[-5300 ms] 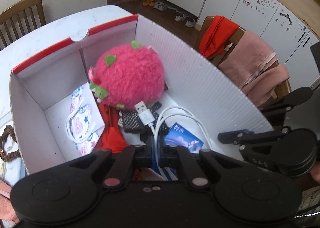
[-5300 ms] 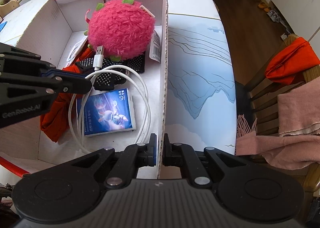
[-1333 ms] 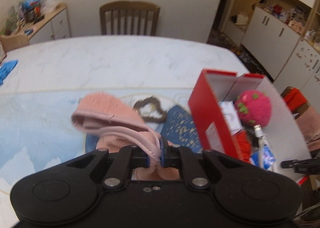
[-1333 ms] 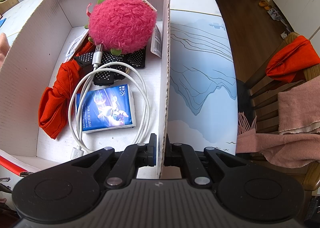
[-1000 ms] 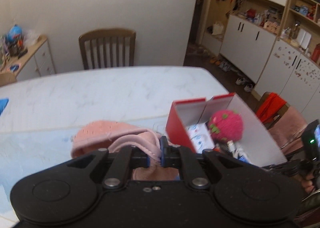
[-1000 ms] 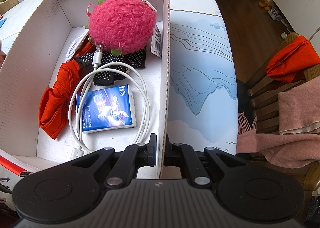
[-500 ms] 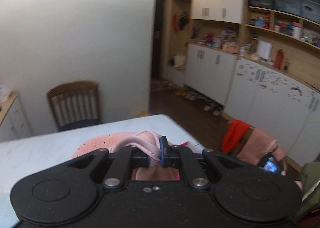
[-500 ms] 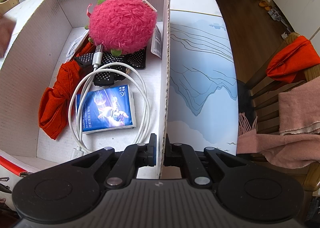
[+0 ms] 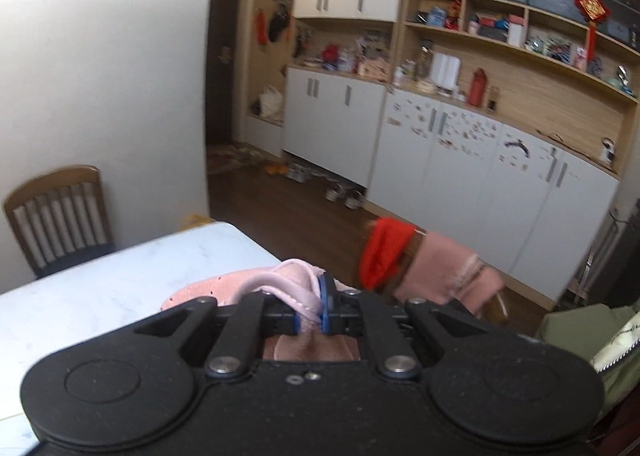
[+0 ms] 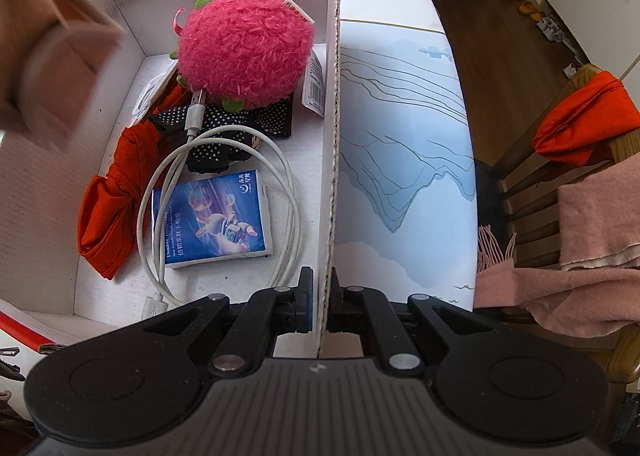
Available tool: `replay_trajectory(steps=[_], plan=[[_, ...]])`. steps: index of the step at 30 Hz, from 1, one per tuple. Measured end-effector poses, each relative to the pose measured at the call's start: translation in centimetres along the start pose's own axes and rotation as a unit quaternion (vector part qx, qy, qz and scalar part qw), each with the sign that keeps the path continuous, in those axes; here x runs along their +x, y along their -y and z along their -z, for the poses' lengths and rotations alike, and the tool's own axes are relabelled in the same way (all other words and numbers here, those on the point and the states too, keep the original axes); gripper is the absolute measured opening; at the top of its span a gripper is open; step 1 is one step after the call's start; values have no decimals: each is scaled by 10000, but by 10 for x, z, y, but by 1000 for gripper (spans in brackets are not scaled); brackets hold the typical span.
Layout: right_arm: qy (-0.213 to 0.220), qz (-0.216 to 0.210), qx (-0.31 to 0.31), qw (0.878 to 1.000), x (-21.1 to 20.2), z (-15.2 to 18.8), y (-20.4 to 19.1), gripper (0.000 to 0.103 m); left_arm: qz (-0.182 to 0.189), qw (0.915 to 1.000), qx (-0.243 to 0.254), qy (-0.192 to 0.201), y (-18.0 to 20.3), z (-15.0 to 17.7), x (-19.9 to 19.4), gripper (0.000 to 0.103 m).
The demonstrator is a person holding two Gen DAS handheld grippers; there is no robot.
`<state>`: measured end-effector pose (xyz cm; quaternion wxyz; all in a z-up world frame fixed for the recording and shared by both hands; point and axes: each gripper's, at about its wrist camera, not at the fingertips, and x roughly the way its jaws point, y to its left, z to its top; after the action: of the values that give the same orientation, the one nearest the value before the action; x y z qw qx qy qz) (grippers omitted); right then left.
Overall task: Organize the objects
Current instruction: 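Carry the pink hat over the box and lower it onto the cable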
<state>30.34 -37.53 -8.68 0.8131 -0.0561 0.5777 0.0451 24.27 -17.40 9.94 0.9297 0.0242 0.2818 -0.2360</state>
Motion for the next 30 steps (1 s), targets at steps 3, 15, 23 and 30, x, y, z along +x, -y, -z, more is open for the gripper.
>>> replay_trajectory(steps=[3,15,23,30], plan=[[-1,-8,3,10000,0,-1,-1,5,232,9995,-100,-167,4,5,14,6],[-5,-15,2,10000,0,-1,-2,5,384,9909,-503,-1189,-9,55,73,6],[-2,-15,3,10000,-1,0,-1,5,190,9828,-442,-1782,-17,91,110,6],[4,-9,-2,10000,-1,0,-1,5,63,9753,-307,-2188,-17,112,137,6]])
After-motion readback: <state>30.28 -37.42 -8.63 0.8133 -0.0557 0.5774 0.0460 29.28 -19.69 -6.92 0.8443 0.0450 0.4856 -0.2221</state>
